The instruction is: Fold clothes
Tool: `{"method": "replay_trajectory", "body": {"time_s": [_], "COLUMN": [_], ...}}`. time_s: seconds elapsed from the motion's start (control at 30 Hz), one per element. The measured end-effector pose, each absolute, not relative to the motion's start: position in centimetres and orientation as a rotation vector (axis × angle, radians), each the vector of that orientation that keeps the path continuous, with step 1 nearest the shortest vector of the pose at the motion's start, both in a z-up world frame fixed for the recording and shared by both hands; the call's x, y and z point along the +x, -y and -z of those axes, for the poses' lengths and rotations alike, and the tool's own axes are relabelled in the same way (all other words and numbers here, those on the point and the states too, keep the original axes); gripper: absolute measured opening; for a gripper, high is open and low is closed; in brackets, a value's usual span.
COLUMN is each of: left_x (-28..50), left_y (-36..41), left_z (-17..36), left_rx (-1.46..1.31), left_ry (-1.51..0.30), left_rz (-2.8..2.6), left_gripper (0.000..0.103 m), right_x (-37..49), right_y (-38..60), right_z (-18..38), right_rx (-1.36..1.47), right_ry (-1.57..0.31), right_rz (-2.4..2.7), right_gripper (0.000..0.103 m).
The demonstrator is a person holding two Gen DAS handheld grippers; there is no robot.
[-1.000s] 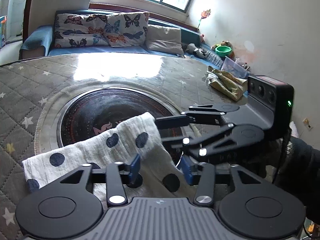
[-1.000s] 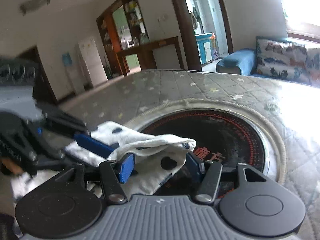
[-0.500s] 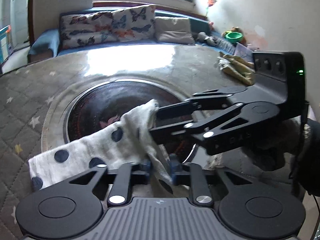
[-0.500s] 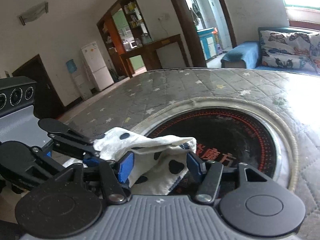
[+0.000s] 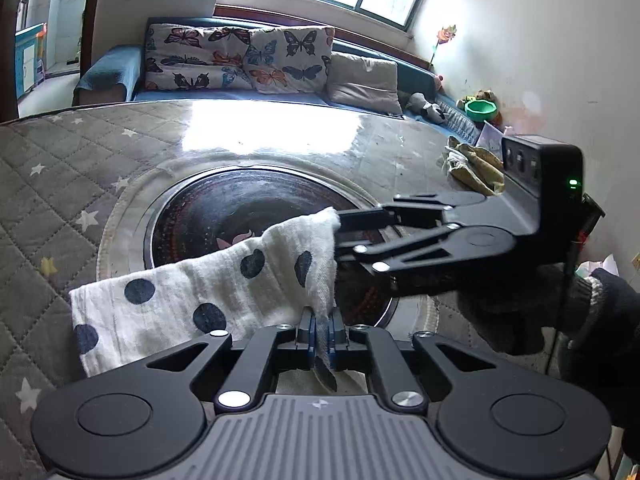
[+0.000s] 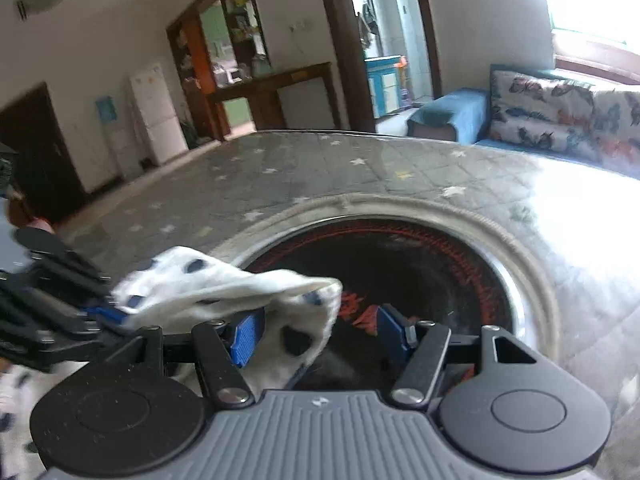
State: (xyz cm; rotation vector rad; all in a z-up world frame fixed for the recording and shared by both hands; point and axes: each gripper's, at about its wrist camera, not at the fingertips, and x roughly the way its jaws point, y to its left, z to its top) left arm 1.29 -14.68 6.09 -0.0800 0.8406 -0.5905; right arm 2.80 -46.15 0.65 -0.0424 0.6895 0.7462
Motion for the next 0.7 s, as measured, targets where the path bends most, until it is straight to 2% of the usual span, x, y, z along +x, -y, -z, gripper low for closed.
{"method": "replay_trajectory", "body": {"time_s": [0.43, 0.53, 0.6, 0.7], "left_x": [0.2, -0.1, -0.4, -0.9], "left_y": [15.3, 15.5, 15.6, 15.9], "left_z": [-5.1, -5.2, -5.6, -5.8], "left_rx": [-0.033, -0.025, -0.023, -0.007], "left_ry": [-0.864, -0.865, -0.854, -0.846], "left_rz": [0.618, 0.630, 0.643, 0.674], "left_gripper": [0.008, 0.018, 0.032, 0.034], "right_x": [4.8, 4.7, 4.5, 4.2], "right_y": [48.9, 49.3, 49.7, 50.6], "right_z": [-0.2, -0.2, -0.2, -0.5], "right_rx": [0.089, 0.091, 0.092, 0.099], "right_ry": [-0.759, -0.775, -0.782, -0.792], "right_rz": [-0.726, -0.728, -0.720, -0.693], "right_gripper": [0.068, 0.069, 0.069, 0.070]}}
